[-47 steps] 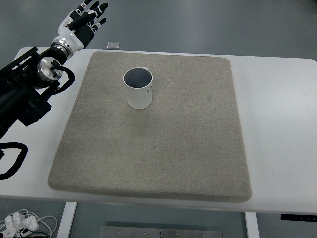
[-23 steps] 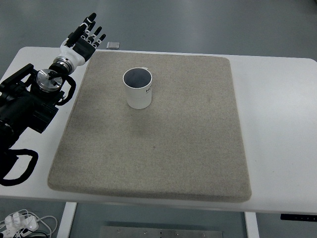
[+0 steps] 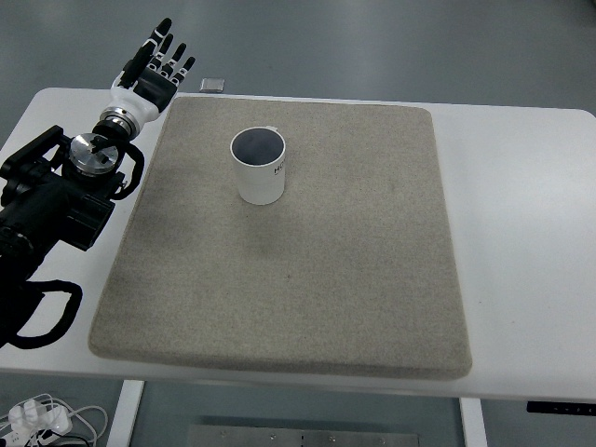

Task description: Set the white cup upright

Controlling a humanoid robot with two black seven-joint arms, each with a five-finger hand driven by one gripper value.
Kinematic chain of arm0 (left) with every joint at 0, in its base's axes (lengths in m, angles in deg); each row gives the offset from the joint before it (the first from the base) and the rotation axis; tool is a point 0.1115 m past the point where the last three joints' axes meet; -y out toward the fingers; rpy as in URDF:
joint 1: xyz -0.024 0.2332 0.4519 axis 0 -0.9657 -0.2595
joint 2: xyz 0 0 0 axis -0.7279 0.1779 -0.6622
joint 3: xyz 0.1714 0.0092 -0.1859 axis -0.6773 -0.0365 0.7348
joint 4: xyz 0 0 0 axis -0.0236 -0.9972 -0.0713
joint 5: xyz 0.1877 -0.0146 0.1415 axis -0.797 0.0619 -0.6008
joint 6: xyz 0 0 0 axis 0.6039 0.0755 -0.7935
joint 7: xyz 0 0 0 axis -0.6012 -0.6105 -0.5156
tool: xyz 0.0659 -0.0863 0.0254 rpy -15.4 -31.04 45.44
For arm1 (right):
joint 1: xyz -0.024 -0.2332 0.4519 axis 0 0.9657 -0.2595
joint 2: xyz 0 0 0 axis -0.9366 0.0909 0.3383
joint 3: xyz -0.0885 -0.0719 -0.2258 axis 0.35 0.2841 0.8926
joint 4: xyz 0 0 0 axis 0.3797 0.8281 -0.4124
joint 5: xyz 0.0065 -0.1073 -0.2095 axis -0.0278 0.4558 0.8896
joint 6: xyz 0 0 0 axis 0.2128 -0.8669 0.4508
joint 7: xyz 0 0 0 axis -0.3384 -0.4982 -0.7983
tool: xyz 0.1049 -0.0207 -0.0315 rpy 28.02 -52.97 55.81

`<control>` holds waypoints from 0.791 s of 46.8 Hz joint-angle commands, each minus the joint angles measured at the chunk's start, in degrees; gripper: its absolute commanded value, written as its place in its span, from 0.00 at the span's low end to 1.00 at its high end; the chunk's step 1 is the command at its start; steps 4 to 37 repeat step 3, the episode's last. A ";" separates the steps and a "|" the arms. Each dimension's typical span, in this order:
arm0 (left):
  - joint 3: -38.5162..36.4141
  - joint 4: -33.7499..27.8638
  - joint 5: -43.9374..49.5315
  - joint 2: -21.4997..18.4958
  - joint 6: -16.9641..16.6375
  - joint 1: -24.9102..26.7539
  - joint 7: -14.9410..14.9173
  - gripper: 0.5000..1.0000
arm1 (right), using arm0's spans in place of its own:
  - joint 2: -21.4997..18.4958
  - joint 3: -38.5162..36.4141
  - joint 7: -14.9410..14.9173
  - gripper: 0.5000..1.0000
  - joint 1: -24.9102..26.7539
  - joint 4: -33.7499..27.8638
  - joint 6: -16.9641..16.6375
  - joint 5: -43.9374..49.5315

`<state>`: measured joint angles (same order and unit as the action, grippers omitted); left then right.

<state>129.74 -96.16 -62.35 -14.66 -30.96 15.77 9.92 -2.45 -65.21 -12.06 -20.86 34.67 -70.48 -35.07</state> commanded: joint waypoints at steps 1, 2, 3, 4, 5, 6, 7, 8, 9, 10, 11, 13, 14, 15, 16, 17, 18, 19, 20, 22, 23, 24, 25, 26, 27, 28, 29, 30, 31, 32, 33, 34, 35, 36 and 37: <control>0.01 0.51 -0.10 0.36 0.11 0.01 0.11 0.99 | 0.00 -0.05 -0.05 0.90 -0.09 0.00 0.00 0.01; -0.08 0.60 -0.10 0.36 0.02 0.01 0.37 0.99 | 0.00 0.04 0.04 0.90 0.00 0.00 0.00 0.01; -0.08 0.60 -0.18 0.36 0.02 0.01 0.55 0.99 | 0.00 0.04 0.04 0.90 0.00 0.00 0.00 0.01; -0.08 0.60 -0.18 0.36 0.02 0.01 0.55 0.99 | 0.00 0.04 0.04 0.90 0.00 0.00 0.00 0.01; -0.08 0.60 -0.18 0.36 0.02 0.01 0.55 0.99 | 0.00 0.04 0.04 0.90 0.00 0.00 0.00 0.01; -0.08 0.60 -0.18 0.36 0.02 0.01 0.55 0.99 | 0.00 0.04 0.04 0.90 0.00 0.00 0.00 0.01; -0.08 0.60 -0.18 0.36 0.02 0.01 0.55 0.99 | 0.00 0.04 0.04 0.90 0.00 0.00 0.00 0.01; -0.08 0.60 -0.18 0.36 0.02 0.01 0.55 0.99 | 0.00 0.04 0.04 0.90 0.00 0.00 0.00 0.01; -0.08 0.60 -0.18 0.36 0.02 0.01 0.55 0.99 | 0.00 0.04 0.04 0.90 0.00 0.00 0.00 0.01; -0.08 0.60 -0.18 0.36 0.02 0.01 0.55 0.99 | 0.00 0.04 0.04 0.90 0.00 0.00 0.00 0.01; -0.08 0.60 -0.18 0.36 0.02 0.01 0.55 0.99 | 0.00 0.04 0.04 0.90 0.00 0.00 0.00 0.01; -0.08 0.60 -0.18 0.36 0.02 0.01 0.55 0.99 | 0.00 0.04 0.04 0.90 0.00 0.00 0.00 0.01; -0.08 0.60 -0.18 0.36 0.02 0.01 0.55 0.99 | 0.00 0.04 0.04 0.90 0.00 0.00 0.00 0.01; -0.08 0.60 -0.18 0.36 0.02 0.01 0.55 0.99 | 0.00 0.04 0.04 0.90 0.00 0.00 0.00 0.01; -0.08 0.60 -0.18 0.36 0.02 0.01 0.55 0.99 | 0.00 0.04 0.04 0.90 0.00 0.00 0.00 0.01; -0.08 0.60 -0.18 0.36 0.02 0.01 0.55 0.99 | 0.00 0.04 0.04 0.90 0.00 0.00 0.00 0.01; -0.08 0.60 -0.18 0.36 0.02 0.01 0.55 0.99 | 0.00 0.04 0.04 0.90 0.00 0.00 0.00 0.01; -0.08 0.60 -0.18 0.36 0.02 0.01 0.55 0.99 | 0.00 0.04 0.04 0.90 0.00 0.00 0.00 0.01; -0.08 0.60 -0.18 0.36 0.02 0.01 0.55 0.99 | 0.00 0.04 0.04 0.90 0.00 0.00 0.00 0.01; -0.08 0.60 -0.18 0.36 0.02 0.01 0.55 0.99 | 0.00 0.04 0.04 0.90 0.00 0.00 0.00 0.01; -0.08 0.60 -0.18 0.36 0.02 0.01 0.55 0.99 | 0.00 0.04 0.04 0.90 0.00 0.00 0.00 0.01; -0.08 0.60 -0.18 0.36 0.02 0.01 0.55 0.99 | 0.00 0.04 0.04 0.90 0.00 0.00 0.00 0.01; -0.08 0.60 -0.18 0.36 0.02 0.01 0.55 0.99 | 0.00 0.04 0.04 0.90 0.00 0.00 0.00 0.01; -0.08 0.60 -0.18 0.36 0.02 0.01 0.55 0.99 | 0.00 0.04 0.04 0.90 0.00 0.00 0.00 0.01; -0.08 0.60 -0.18 0.36 0.02 0.01 0.55 0.99 | 0.00 0.04 0.04 0.90 0.00 0.00 0.00 0.01; -0.08 0.60 -0.18 0.36 0.02 0.01 0.55 0.99 | 0.00 0.04 0.04 0.90 0.00 0.00 0.00 0.01; -0.08 0.60 -0.18 0.36 0.02 0.01 0.55 0.99 | 0.00 0.04 0.04 0.90 0.00 0.00 0.00 0.01; -0.08 0.60 -0.18 0.36 0.02 0.01 0.55 0.99 | 0.00 0.04 0.04 0.90 0.00 0.00 0.00 0.01; -0.08 0.60 -0.18 0.36 0.02 0.01 0.55 0.99 | 0.00 0.04 0.04 0.90 0.00 0.00 0.00 0.01; -0.08 0.60 -0.18 0.36 0.02 0.01 0.55 0.99 | 0.00 0.04 0.04 0.90 0.00 0.00 0.00 0.01; -0.08 0.60 -0.18 0.36 0.02 0.01 0.55 0.99 | 0.00 0.04 0.04 0.90 0.00 0.00 0.00 0.01; -0.08 0.60 -0.18 0.36 0.02 0.01 0.55 0.99 | 0.00 0.04 0.04 0.90 0.00 0.00 0.00 0.01; -0.08 0.60 -0.18 0.36 0.02 0.01 0.55 0.99 | 0.00 0.04 0.04 0.90 0.00 0.00 0.00 0.01; -0.08 0.60 -0.18 0.36 0.02 0.01 0.55 0.99 | 0.00 0.04 0.04 0.90 0.00 0.00 0.00 0.01; -0.08 0.60 -0.18 0.36 0.02 0.01 0.55 0.99 | 0.00 0.04 0.04 0.90 0.00 0.00 0.00 0.01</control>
